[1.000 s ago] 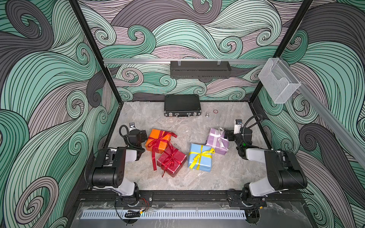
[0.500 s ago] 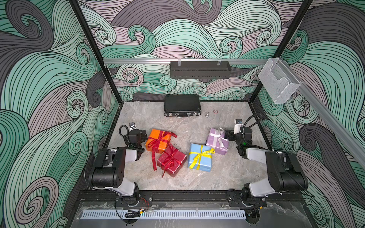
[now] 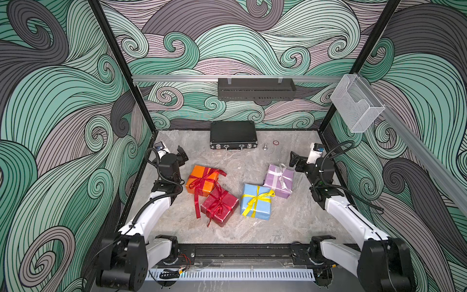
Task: Untie the ribbon bows on the gift boxes
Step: Move the gift box to the center of the board.
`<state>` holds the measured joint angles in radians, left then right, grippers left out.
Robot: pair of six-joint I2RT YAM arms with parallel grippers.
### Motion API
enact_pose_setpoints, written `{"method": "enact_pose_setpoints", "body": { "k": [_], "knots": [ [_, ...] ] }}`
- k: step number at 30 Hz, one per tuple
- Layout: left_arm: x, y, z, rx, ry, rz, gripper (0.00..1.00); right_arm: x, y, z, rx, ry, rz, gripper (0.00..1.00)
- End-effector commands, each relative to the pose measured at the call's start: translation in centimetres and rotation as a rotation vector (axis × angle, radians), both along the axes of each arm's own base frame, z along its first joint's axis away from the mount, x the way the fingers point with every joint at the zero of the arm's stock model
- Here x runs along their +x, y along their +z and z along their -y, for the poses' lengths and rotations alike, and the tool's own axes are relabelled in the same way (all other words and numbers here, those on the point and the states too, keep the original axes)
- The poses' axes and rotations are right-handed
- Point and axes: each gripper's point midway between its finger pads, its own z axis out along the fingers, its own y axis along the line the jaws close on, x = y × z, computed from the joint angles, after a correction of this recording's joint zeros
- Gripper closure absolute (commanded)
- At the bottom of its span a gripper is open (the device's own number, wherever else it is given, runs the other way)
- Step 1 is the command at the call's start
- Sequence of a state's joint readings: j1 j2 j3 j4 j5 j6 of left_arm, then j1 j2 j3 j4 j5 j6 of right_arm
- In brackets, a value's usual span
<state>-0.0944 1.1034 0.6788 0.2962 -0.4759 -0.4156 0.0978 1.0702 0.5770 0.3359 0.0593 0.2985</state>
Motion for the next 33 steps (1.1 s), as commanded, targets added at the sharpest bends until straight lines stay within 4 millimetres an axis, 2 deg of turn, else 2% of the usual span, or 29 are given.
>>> {"method": "enact_pose_setpoints", "body": {
  "k": [1, 3, 5, 7, 9, 13, 17, 20, 23, 26, 28, 30, 33],
  "knots": [
    [-1.3, 0.6, 0.3, -0.31, 0.052, 0.046, 0.01, -1.9, -2.1, 2.3, 0.288, -0.204, -0.076, 0.01],
    [-0.9, 1.3, 1.8, -0.333, -0.032, 0.054, 0.01, -2.5, -2.5, 3.1, 0.357, -0.234, -0.059, 0.01],
    [-0.7, 1.7, 3.1, -0.333, -0.076, 0.027, 0.01, -2.4, -2.3, 2.9, 0.391, -0.2, -0.051, 0.01],
    [-0.5, 2.3, 4.5, -0.313, -0.128, 0.008, 0.01, -2.1, -2.1, 1.9, 0.402, -0.15, -0.083, 0.01],
    [-0.3, 3.0, 6.5, -0.297, -0.219, -0.013, 0.01, -1.8, -1.9, 0.0, 0.411, -0.07, -0.107, 0.01],
    [-1.0, 3.7, 10.3, -0.313, -0.369, -0.155, 0.01, -1.6, -0.7, -7.3, 0.361, 0.205, -0.16, 0.09],
    [-3.9, 2.4, 13.7, -0.276, -0.547, -0.389, 0.01, -4.0, -1.7, -16.5, 0.124, 0.468, -0.326, 0.23],
    [-7.3, -0.1, 14.1, -0.239, -0.594, -0.537, 0.01, -6.8, -3.6, -22.0, -0.041, 0.625, -0.434, 0.32],
    [-10.6, -2.9, 14.1, -0.221, -0.633, -0.659, 0.01, -9.4, -5.0, -25.6, -0.159, 0.734, -0.473, 0.34],
    [-13.7, -5.7, 14.1, -0.236, -0.66, -0.788, 0.01, -11.7, -6.7, -27.9, -0.272, 0.818, -0.508, 0.35],
    [-15.4, -7.0, 14.9, -0.268, -0.701, -0.852, 0.02, -13.0, -8.1, -28.5, -0.363, 0.838, -0.556, 0.36],
    [-16.8, -8.0, 15.7, -0.296, -0.737, -0.898, 0.02, -14.2, -9.2, -28.4, -0.426, 0.844, -0.621, 0.41],
    [-17.9, -9.4, 17.0, -0.297, -0.79, -0.948, 0.01, -15.3, -9.6, -26.8, -0.451, 0.793, -0.682, 0.42]
  ]
}}
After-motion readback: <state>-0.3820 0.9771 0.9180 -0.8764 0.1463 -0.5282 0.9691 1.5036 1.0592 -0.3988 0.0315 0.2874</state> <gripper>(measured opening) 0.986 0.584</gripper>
